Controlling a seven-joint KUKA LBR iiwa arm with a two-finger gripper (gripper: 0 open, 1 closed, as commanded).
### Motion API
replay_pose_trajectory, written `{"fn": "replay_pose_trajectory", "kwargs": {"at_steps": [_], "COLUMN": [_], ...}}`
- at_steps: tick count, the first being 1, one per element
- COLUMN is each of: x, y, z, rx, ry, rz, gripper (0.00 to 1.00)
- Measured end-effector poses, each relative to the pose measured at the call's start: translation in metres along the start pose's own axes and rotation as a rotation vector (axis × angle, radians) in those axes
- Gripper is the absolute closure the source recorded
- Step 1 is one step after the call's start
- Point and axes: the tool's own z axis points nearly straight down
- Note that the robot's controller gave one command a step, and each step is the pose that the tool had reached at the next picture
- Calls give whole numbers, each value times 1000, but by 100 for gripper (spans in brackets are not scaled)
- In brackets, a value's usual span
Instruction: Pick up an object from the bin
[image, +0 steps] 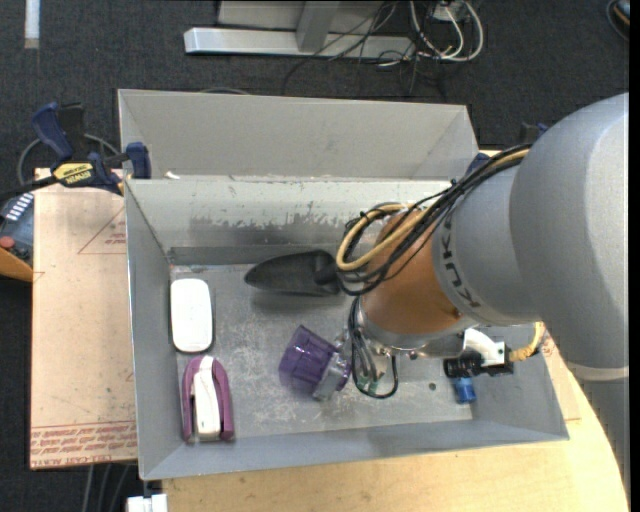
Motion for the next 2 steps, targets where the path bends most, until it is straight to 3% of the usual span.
{"fn": "replay_pose_trajectory", "kwargs": {"at_steps": [1,2], "x": [0,-12], "y": [0,34], "z": [0,2], "rx": [0,-2], "ry": [0,-2], "rz": [0,-126], "gripper": [100,100]}}
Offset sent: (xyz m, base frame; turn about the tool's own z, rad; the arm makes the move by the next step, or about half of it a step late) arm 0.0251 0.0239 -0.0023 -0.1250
